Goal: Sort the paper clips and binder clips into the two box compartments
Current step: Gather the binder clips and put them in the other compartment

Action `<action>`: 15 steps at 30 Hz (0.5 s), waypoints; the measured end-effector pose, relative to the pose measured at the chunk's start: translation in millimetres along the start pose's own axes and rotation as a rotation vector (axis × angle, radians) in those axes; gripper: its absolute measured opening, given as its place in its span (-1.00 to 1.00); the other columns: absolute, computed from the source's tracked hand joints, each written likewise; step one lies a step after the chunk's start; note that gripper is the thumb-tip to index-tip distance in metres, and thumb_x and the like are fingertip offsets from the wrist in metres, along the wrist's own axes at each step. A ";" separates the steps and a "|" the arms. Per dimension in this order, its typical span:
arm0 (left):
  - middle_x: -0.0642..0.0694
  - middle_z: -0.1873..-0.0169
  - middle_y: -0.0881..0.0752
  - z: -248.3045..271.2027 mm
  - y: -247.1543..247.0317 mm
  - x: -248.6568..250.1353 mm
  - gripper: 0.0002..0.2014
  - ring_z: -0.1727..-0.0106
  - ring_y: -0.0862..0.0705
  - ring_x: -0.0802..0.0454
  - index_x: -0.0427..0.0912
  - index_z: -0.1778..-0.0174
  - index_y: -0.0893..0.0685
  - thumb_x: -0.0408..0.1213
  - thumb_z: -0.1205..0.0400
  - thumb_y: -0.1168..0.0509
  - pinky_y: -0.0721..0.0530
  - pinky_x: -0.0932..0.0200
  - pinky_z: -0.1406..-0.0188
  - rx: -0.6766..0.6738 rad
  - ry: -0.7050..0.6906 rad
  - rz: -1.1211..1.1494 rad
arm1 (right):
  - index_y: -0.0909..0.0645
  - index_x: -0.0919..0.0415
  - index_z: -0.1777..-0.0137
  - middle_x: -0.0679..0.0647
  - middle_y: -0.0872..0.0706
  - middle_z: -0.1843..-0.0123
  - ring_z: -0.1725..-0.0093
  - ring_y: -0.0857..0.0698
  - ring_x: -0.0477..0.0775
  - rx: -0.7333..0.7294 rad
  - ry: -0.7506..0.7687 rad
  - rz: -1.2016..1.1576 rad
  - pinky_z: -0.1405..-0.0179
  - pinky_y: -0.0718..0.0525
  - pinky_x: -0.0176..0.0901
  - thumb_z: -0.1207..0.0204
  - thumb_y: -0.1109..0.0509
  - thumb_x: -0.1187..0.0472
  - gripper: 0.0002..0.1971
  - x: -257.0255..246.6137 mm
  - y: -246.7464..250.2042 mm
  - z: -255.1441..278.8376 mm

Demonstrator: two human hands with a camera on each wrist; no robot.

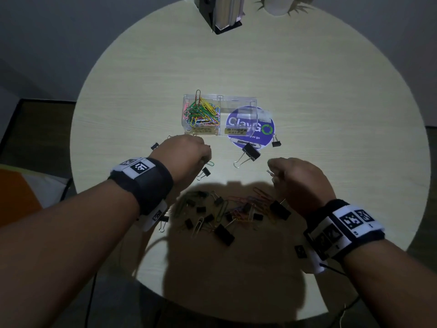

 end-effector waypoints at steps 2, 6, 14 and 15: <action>0.06 0.17 -0.66 3.2 -0.1 1.1 -0.82 0.10 -0.66 -0.09 0.11 0.05 -0.70 -0.17 -0.59 -0.20 -0.59 0.09 0.30 0.010 -0.010 -0.015 | -0.40 0.04 0.28 -0.01 -0.47 0.34 0.29 -0.46 0.18 -0.014 -0.023 0.014 0.40 -0.40 -0.10 -0.45 -0.34 0.20 -0.83 0.6 -0.3 -2.6; 0.02 0.11 -0.67 3.9 -3.5 -2.3 -0.79 0.07 -0.68 -0.11 0.09 0.05 -0.74 -0.20 -0.57 -0.20 -0.70 -0.03 0.21 -0.008 -0.031 0.012 | -0.53 0.05 0.28 0.00 -0.55 0.27 0.17 -0.60 0.22 -0.035 -0.123 -0.046 0.31 -0.40 -0.12 -0.47 -0.36 0.15 -0.89 2.0 0.9 -8.0; -0.08 0.08 -0.60 -6.7 6.5 6.7 -0.90 0.05 -0.62 -0.15 -0.05 0.14 -0.65 -0.30 -0.51 -0.26 -0.58 0.02 0.15 -0.161 0.044 0.043 | -0.66 0.12 0.16 0.13 -0.59 0.05 0.11 -0.65 0.24 -0.119 -0.113 -0.068 0.21 -0.54 -0.08 -0.52 -0.38 0.10 -0.89 4.0 6.1 -13.4; -0.07 0.11 -0.62 -6.3 6.9 6.8 -0.91 0.04 -0.62 -0.16 -0.04 0.13 -0.64 -0.29 -0.52 -0.26 -0.57 0.02 0.17 -0.162 0.058 0.050 | -0.66 0.12 0.15 0.13 -0.58 0.04 0.11 -0.64 0.25 -0.109 -0.086 -0.053 0.23 -0.53 -0.09 -0.51 -0.38 0.12 -0.91 4.1 5.6 -12.3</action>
Point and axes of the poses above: each hand's wrist, its own z-axis away from the middle knuckle, its own y-axis out of the back of the hand, x = y × z, the point moved 2 cm from there along -z, towards the middle knuckle
